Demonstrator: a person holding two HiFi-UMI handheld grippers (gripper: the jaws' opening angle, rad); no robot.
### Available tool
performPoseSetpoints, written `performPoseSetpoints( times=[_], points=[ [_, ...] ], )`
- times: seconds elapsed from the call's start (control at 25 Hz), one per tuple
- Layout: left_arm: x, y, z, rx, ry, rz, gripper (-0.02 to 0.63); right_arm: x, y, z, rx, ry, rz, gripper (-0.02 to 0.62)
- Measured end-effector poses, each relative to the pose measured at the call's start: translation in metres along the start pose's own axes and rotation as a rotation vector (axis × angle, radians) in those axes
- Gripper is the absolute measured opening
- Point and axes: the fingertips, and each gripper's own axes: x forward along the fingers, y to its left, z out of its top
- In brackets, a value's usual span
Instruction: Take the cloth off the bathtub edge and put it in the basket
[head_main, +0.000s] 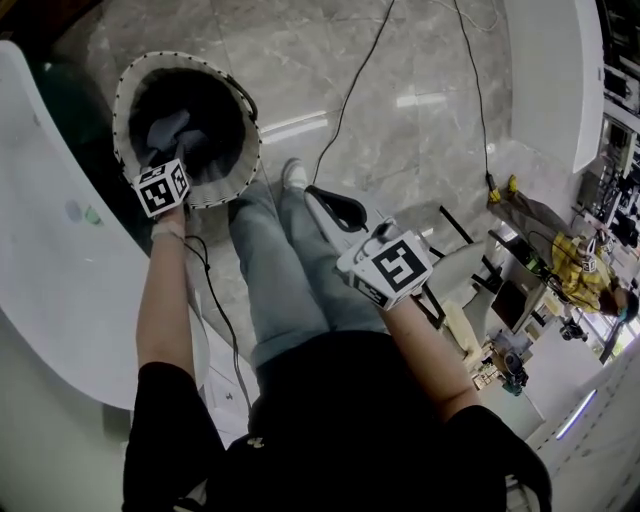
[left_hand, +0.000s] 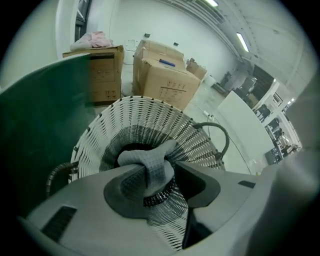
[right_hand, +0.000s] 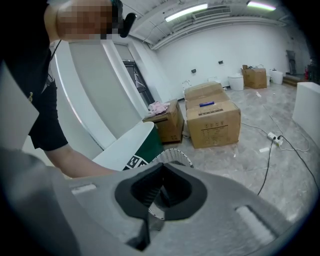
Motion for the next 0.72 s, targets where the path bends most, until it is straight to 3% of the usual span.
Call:
performPoseSetpoints(
  times=[0.16, 0.32, 0.72],
  points=[
    [0.008, 0.003, -0.006, -0.004, 0.016, 0.03, 0.277, -0.001, -0.001, -0.007, 0.008, 0.001, -0.008, -0.005],
    [0.014, -0.001, -0.01, 0.007, 0.028, 0.03, 0.331, -0.004, -0.002, -0.007, 0.008, 0.001, -0.013, -0.003],
    [-0.01, -0.023, 0.011, 0.04, 0.001, -0.012, 0.339, -0.019, 0.002, 0.01, -0.002, -0.023, -0.017, -0.003]
  ],
)
